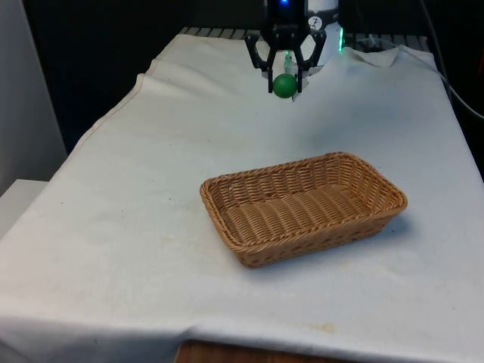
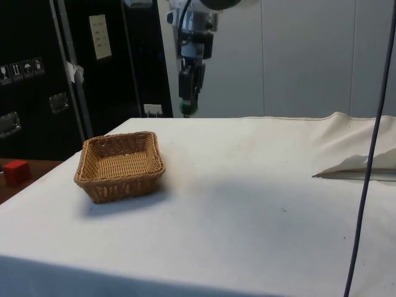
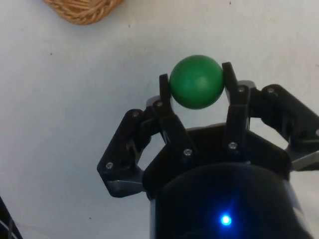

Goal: Pick up the ball and place it into the basket.

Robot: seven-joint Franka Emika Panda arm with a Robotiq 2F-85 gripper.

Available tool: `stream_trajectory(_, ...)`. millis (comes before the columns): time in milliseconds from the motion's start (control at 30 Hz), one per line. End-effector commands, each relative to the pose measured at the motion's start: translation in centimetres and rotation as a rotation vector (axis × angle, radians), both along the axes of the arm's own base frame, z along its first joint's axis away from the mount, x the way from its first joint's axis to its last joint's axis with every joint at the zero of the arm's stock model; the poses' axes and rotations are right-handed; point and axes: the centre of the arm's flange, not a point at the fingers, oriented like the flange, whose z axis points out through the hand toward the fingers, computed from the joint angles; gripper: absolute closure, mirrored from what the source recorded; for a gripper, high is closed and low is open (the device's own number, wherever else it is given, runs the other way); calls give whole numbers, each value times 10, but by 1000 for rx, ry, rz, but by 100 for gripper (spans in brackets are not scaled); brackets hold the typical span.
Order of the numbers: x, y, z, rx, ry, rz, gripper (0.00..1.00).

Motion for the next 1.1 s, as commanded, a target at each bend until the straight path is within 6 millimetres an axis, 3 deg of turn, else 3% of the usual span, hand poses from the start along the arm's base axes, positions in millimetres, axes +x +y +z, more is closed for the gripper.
stream_trajectory(0,3,2,1,-14,9,-4,97)
stream_trajectory(533,28,43,32,-3,28,14,97)
stream_trajectory(1067,61,86,30,-17,46,24,97)
